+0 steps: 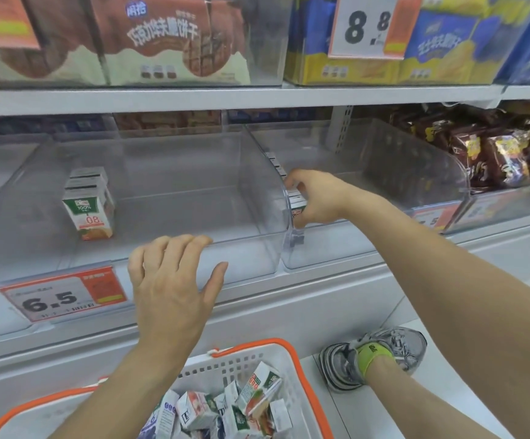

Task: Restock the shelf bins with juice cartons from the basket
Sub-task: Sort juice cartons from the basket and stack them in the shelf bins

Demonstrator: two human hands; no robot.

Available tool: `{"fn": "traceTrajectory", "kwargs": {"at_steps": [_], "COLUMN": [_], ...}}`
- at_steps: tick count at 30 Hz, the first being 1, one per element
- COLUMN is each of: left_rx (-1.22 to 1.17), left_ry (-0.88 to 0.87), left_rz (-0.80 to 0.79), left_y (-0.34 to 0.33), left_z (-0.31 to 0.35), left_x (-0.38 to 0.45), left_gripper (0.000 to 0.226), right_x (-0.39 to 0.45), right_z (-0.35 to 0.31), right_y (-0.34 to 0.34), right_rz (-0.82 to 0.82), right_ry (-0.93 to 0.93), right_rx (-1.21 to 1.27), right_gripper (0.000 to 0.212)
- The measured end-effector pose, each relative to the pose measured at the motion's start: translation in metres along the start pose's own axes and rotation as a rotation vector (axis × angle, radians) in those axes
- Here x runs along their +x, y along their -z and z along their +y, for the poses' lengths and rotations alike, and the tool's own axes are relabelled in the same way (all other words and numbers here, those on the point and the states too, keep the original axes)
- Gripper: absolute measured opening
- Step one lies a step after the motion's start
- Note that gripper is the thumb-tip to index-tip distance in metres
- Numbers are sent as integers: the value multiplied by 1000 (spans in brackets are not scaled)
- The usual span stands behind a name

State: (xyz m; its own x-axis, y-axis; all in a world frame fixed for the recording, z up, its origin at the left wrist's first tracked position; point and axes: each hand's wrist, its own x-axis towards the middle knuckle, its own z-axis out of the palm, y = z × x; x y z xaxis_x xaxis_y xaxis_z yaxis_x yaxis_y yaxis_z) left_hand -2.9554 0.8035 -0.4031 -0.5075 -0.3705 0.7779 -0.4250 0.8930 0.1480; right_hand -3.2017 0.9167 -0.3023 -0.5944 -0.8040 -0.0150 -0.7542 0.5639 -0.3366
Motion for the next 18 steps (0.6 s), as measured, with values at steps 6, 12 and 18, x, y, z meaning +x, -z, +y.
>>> {"fn": "traceTrajectory", "kwargs": {"at_steps": [6, 12, 18], "left_rx": [-33, -73, -386], "left_ry": [14, 42, 33], "left_rz": [-24, -105, 2], "left_y": [5, 13, 40], "left_z": [2, 6, 11], "left_x": [1, 3, -42], "left_gripper": [33, 35, 35], "right_x": [-21, -109, -181], "right_z": [-3, -21, -45], "right_y": [8, -6, -118], "right_rz": [-43, 630, 253], "right_ry": [-29, 72, 59], "right_rx": [98, 402, 664], "right_gripper": [77, 35, 20]}}
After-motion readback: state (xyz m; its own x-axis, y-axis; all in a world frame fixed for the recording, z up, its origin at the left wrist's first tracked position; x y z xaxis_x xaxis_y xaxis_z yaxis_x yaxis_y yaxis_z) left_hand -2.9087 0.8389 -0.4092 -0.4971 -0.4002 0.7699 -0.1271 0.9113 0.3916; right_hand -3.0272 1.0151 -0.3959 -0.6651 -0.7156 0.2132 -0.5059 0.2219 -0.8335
